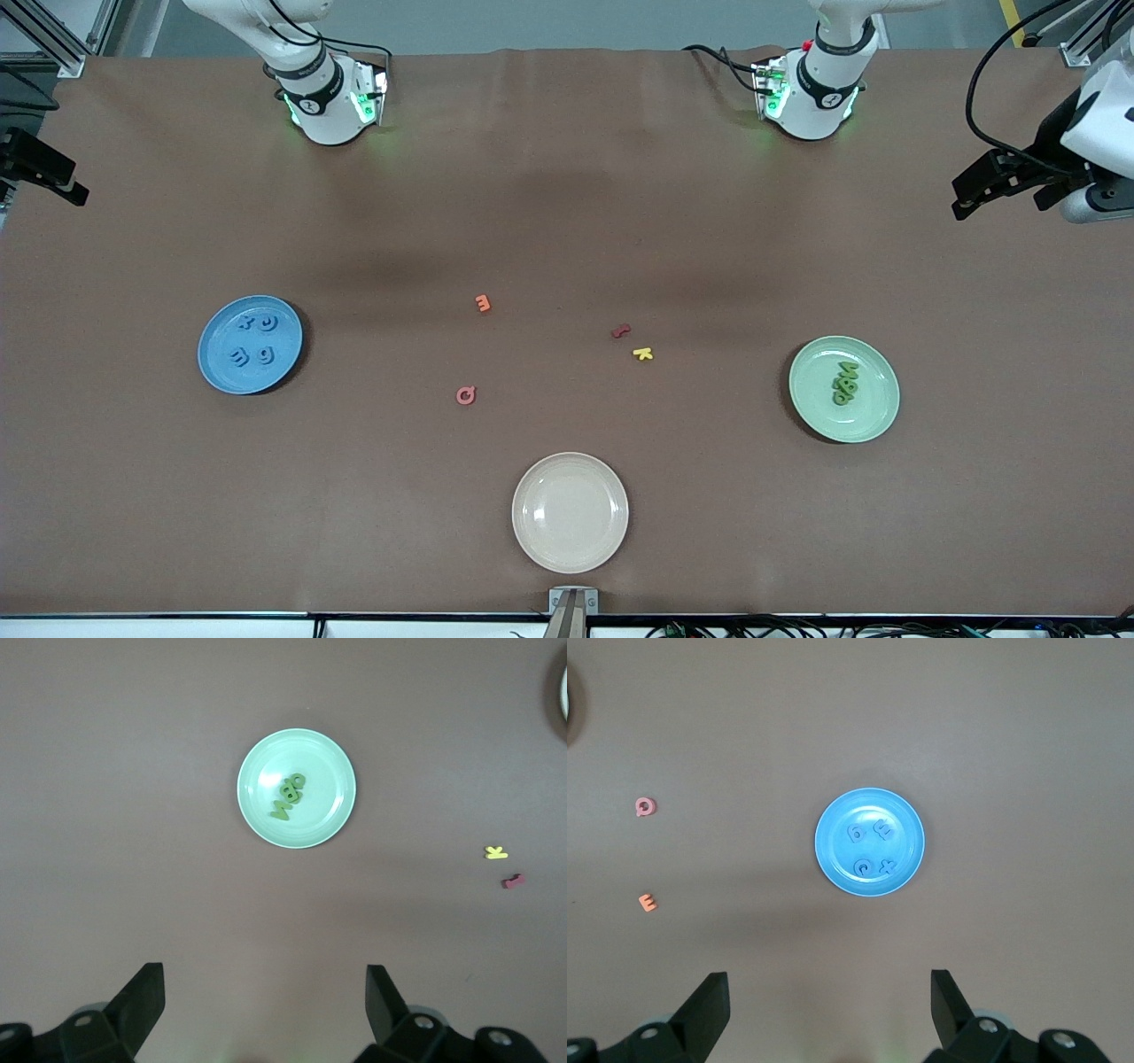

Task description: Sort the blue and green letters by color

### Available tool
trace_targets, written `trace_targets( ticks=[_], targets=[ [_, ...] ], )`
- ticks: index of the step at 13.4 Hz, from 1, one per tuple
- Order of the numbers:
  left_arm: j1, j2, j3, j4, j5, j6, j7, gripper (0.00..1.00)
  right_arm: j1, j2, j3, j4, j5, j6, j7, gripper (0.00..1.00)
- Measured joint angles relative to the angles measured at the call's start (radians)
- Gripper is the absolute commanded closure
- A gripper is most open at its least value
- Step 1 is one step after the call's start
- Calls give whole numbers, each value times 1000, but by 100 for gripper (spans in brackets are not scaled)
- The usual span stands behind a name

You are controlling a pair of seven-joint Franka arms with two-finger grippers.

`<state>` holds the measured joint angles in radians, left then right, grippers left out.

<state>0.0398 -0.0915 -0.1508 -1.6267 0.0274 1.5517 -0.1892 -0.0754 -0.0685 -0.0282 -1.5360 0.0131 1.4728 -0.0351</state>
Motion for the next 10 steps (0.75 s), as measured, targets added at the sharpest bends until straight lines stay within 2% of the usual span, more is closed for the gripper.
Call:
trace_targets(
  ticks=[4,10],
  targets=[
    [2,0,-5,23,0,-11,0,0,0,65,0,72,0,2,0,0],
    [3,0,-4,42,0,-34,0,0,0,74,0,88,-1,1,0,0]
  ],
)
